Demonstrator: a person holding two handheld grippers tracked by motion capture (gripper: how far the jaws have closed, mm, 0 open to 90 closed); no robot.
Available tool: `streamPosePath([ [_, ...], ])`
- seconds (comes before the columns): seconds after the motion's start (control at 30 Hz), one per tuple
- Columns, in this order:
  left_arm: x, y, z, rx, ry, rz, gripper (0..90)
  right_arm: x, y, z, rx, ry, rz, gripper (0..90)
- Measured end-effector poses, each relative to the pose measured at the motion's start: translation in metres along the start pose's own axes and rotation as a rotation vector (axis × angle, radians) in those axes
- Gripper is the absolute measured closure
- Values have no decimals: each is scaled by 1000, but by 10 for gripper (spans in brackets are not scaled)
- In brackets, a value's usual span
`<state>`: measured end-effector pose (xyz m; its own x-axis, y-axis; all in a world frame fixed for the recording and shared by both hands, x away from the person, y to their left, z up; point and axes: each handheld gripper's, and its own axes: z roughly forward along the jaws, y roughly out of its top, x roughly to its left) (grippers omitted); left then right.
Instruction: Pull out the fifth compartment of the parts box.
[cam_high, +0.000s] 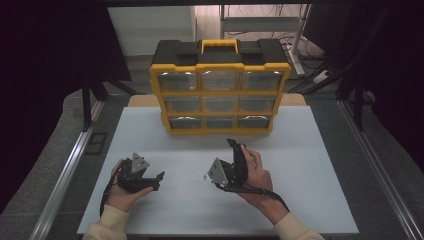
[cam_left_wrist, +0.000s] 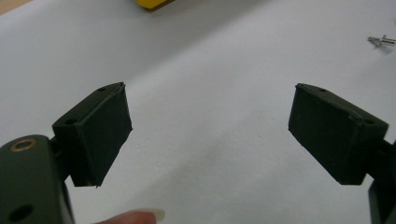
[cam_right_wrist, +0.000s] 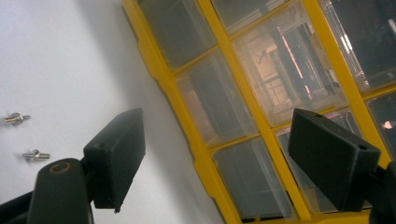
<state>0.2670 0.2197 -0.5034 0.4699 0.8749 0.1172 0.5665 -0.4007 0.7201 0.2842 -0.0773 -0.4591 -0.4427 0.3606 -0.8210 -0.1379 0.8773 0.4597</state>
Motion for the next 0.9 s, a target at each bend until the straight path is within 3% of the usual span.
streamPosePath([
  [0.43,-1,0,1,7,-1,5,136,-5,3,5,-1,-25,-28,187],
  [0.9,0,-1,1,-2,-8,-7,136,-12,4,23,17,-40,-59,187],
])
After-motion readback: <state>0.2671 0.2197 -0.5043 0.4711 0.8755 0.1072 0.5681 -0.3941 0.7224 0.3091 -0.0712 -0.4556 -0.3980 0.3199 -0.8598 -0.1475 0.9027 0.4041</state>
